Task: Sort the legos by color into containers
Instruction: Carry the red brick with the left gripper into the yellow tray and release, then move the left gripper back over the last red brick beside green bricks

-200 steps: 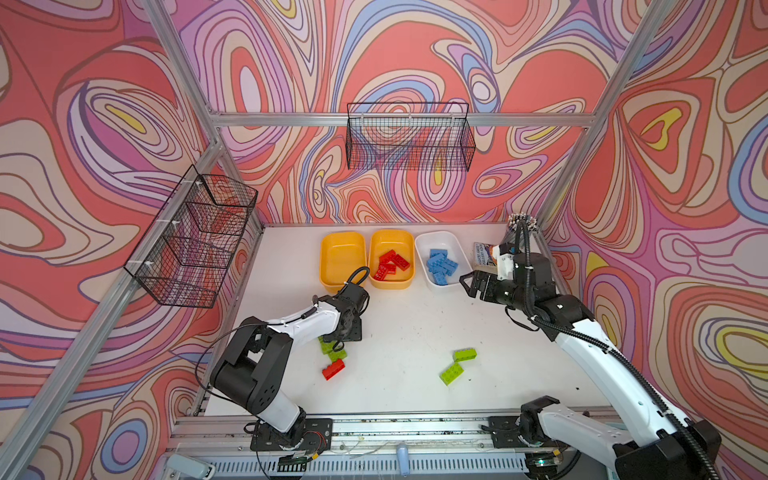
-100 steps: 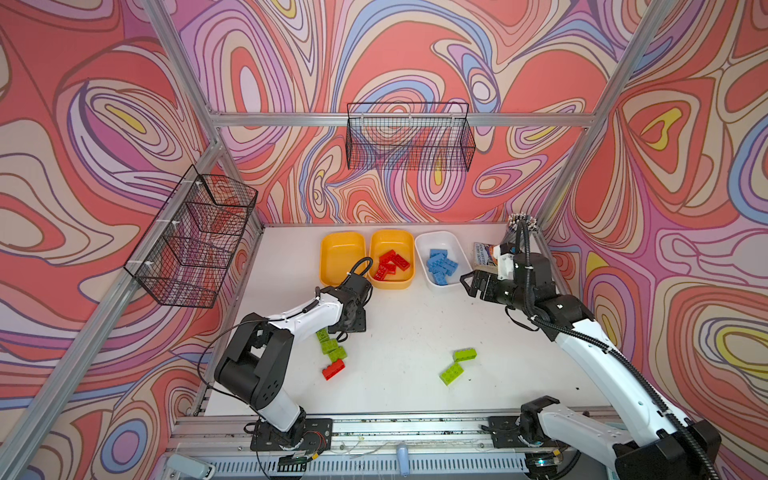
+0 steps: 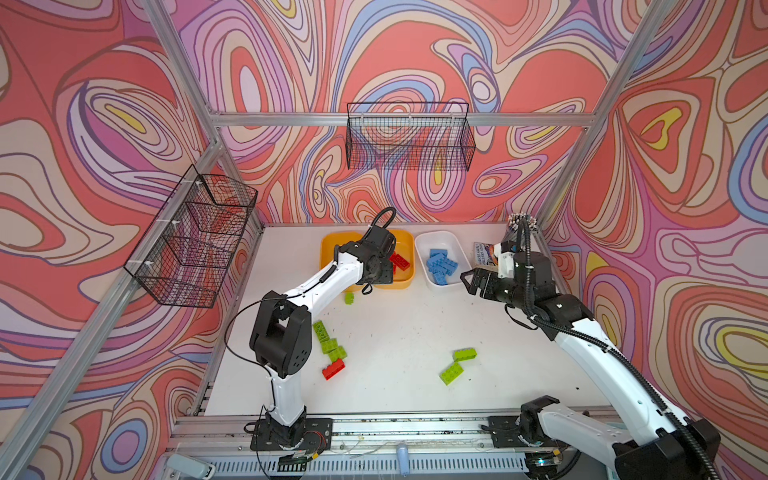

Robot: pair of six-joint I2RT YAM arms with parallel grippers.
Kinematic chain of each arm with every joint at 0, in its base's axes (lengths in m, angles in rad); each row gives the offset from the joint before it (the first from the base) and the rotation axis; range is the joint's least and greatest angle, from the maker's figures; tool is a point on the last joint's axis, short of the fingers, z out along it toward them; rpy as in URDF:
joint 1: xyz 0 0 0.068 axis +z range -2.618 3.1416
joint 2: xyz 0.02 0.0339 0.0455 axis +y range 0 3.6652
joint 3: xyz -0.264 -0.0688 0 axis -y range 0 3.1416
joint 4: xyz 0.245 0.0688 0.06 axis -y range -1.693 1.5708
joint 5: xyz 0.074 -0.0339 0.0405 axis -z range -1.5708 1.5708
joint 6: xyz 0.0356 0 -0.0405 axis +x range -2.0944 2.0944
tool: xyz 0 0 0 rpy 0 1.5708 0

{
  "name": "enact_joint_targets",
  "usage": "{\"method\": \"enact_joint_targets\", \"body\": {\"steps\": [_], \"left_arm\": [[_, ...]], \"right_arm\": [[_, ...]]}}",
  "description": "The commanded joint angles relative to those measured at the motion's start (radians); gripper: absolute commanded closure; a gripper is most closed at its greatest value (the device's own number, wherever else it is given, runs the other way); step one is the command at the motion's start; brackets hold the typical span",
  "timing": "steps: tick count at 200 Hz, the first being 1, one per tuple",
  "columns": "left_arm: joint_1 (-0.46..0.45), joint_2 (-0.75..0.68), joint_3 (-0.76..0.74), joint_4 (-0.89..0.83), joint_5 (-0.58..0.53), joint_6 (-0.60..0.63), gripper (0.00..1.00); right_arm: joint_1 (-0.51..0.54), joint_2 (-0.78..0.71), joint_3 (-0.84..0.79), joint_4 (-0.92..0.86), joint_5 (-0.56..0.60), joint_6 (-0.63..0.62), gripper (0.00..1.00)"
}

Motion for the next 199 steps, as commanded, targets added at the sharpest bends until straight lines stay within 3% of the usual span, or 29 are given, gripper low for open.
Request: {"method": "enact_joint_targets", "body": {"steps": [1,51,82,98,112,150,199], "left_arm": [[-0.004,0.108,0.153,-0.095,0.015,0.037,0.44],[-0.002,0.385,0.557,-0.179,-0.018,0.108,0.38],[0.016,0.545,0.844,-0.280,0.004,0.153,0.26],[0.031,0.551,0.891,-0.295,0.006,0.149,0.15],[0.039,0.510,0.845,-0.280,0.004,0.144,0.09],[0.039,0.293,0.552,-0.220,-0.016,0.111,0.08],[0.018,-0.212,-0.141,-0.043,-0.134,-0.105,0.11]], "right_arm": [[0.004,0.018,-0.009,0.022,0.003,-0.005,0.02],[0.004,0.034,0.001,0.005,-0.008,-0.010,0.02],[0.004,0.019,0.024,-0.029,0.019,-0.021,0.02],[0.004,0.016,0.035,-0.039,0.030,-0.023,0.02],[0.004,0.016,0.039,-0.037,0.029,-0.024,0.02],[0.004,0.018,0.036,-0.013,-0.010,-0.034,0.02],[0.004,0.004,0.017,0.028,-0.050,-0.058,0.02]]}}
